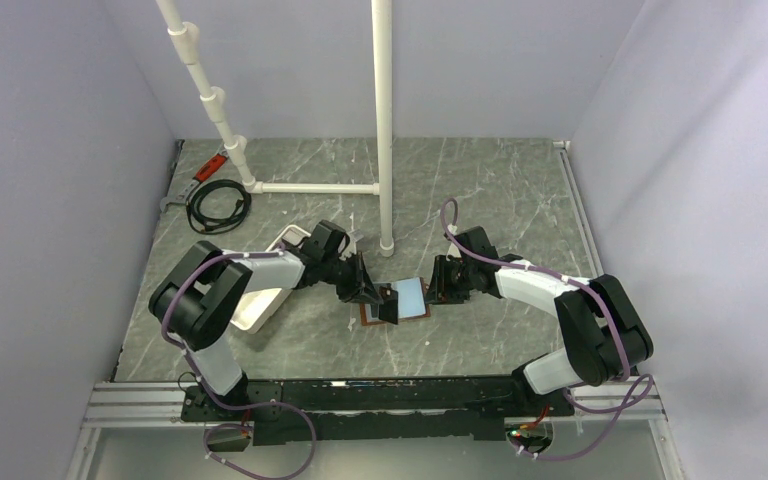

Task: Put the credit cards into the card holder
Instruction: Insert the credit card into the card holder.

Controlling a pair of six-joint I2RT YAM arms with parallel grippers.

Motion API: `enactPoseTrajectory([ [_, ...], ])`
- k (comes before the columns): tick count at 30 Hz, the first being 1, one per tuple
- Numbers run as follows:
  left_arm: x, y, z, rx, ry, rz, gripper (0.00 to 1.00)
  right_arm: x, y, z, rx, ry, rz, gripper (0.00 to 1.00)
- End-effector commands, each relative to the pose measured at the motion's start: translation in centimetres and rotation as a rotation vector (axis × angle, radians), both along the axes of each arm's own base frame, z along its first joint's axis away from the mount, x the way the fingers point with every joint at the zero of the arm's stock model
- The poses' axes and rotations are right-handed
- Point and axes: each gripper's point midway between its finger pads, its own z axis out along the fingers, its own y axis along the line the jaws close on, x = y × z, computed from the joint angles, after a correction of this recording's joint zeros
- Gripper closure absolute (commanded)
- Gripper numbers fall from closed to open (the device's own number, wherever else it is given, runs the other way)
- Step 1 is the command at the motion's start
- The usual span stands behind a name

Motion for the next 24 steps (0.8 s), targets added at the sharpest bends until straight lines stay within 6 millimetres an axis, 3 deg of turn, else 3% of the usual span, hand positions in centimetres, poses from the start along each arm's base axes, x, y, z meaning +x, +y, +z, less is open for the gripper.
enactPoseTrajectory([
  [1,1.2,-0.9,0.8,-0.040,-0.071,-0.033,1.00,-1.8,-0.7,-1.4,-0.032,0.062,0.027,0.69],
  [14,2.0,-1.6,0.9,-0.082,-0.082,-0.049,1.00,-1.7,-0.8,-0.6,-0.036,0.042,0.020,0.67],
  [24,3.4,-0.4,-0.2,-0.081,-0.051,0.060,1.00,-1.5,-1.2,-0.1,-0.043,0.027,0.004,0.66],
])
